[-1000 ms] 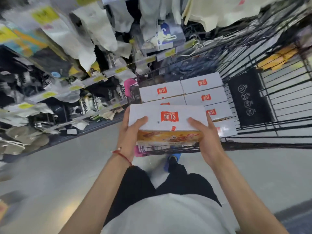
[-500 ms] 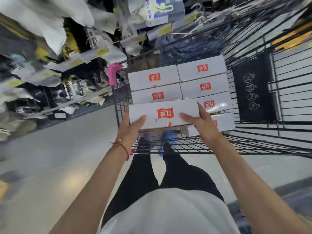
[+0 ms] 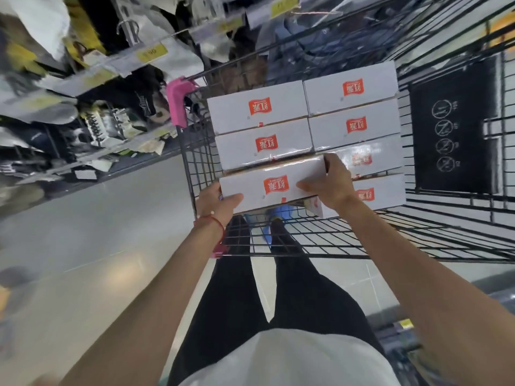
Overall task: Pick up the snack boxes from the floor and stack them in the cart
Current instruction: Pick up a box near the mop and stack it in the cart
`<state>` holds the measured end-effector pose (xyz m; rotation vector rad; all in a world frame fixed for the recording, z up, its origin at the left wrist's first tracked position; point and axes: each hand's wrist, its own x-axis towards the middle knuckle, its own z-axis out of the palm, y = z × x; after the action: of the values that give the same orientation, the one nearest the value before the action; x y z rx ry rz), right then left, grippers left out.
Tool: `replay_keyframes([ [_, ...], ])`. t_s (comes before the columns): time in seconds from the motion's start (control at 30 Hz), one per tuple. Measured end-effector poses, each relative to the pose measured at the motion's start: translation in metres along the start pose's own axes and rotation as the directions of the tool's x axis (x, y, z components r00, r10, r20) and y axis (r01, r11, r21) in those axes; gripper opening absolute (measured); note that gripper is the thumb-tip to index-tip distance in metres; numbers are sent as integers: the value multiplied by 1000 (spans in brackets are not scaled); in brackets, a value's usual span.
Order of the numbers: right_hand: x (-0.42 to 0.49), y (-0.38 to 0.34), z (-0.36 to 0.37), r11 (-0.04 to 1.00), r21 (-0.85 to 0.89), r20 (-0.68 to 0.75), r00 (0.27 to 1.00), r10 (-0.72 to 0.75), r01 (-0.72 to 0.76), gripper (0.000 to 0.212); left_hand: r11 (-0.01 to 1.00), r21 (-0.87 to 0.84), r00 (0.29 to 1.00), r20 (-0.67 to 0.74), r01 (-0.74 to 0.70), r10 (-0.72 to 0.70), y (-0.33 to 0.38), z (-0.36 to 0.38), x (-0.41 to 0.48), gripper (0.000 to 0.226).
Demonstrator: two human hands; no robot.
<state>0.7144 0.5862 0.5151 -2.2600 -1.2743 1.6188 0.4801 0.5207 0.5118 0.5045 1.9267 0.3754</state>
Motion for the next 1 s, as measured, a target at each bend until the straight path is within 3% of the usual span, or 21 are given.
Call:
replay_keyframes([
  [0.13,25,-2,17,968,-248,-63,997,-54,37,30,999,6,999,-28,40,-40,2,7,22,38],
  [0.27,40,0,34,881,-470,-39,995,-90,62,28,997,18,996,-51,74,-73,-8,15,41,36],
  [0.37,43,10,38,909,-409,-78,990,-116,75,10,995,16,993,-68,94,-93,-12,24,52,39],
  [0.47,38,17,37,987,-156,-160,986,-51,25,61,994,43,990,-99,100,-95,-6,31,54,34],
  [0.53,32,18,34,993,-112,-191,980,-59,37,73,993,62,989,-118,102,-94,-4,34,55,32],
  [0.63,22,19,29,995,-96,-180,982,-58,41,68,990,95,988,-124,100,-88,-5,35,52,31],
  [0.77,9,25,27,993,-115,-49,998,-27,21,56,987,123,987,-134,107,-90,-4,37,52,32],
  [1.0,1,30,28,952,-247,192,972,-137,183,31,978,183,986,-148,98,-71,-1,38,49,37],
])
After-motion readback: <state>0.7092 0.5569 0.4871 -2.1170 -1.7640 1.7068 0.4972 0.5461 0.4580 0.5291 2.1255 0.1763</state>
